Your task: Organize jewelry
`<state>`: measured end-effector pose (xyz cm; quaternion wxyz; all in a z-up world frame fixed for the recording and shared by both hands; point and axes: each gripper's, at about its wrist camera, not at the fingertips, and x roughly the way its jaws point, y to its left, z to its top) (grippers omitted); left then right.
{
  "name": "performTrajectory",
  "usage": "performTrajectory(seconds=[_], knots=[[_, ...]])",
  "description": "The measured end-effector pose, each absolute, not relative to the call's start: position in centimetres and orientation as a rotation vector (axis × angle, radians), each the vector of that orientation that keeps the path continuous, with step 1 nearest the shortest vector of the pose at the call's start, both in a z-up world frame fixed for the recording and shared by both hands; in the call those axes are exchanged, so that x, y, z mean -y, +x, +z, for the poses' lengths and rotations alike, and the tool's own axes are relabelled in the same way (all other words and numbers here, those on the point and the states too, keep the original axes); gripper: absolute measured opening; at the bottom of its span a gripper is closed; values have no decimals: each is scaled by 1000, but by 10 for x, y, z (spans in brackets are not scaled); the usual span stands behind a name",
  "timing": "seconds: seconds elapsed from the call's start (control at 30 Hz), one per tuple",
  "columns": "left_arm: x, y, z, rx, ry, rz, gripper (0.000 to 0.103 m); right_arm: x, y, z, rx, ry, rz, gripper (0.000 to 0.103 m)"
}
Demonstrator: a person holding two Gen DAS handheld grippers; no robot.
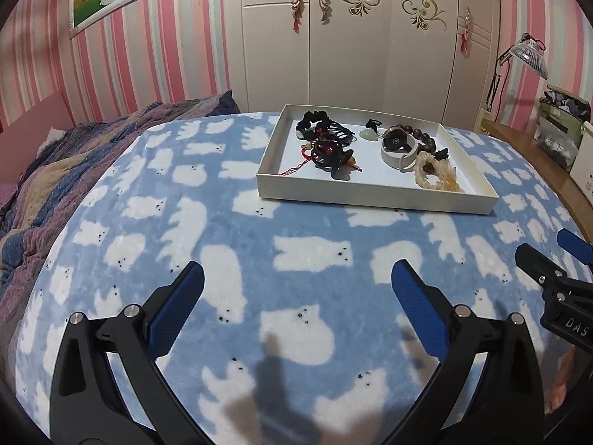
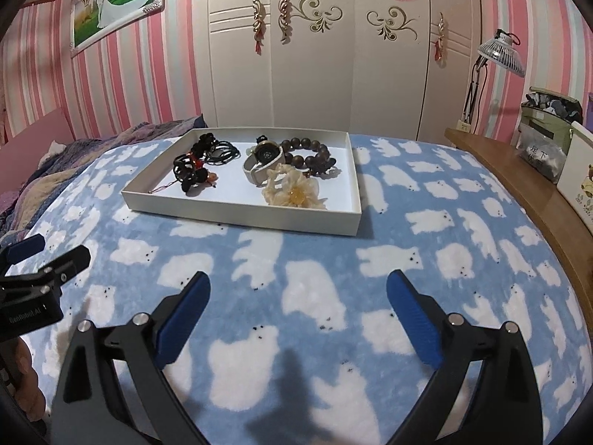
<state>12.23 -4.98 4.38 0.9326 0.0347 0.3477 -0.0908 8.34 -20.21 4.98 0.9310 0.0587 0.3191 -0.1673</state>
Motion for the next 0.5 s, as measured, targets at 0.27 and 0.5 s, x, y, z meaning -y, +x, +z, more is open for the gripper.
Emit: performTrajectory(seconds=[0.27, 0.5], knots=[[48, 122, 45, -705, 73, -187, 100, 201, 83, 53, -643, 120, -347, 96], [46, 122, 46, -694, 68, -187, 100, 202, 83, 53, -648, 125, -349, 96]])
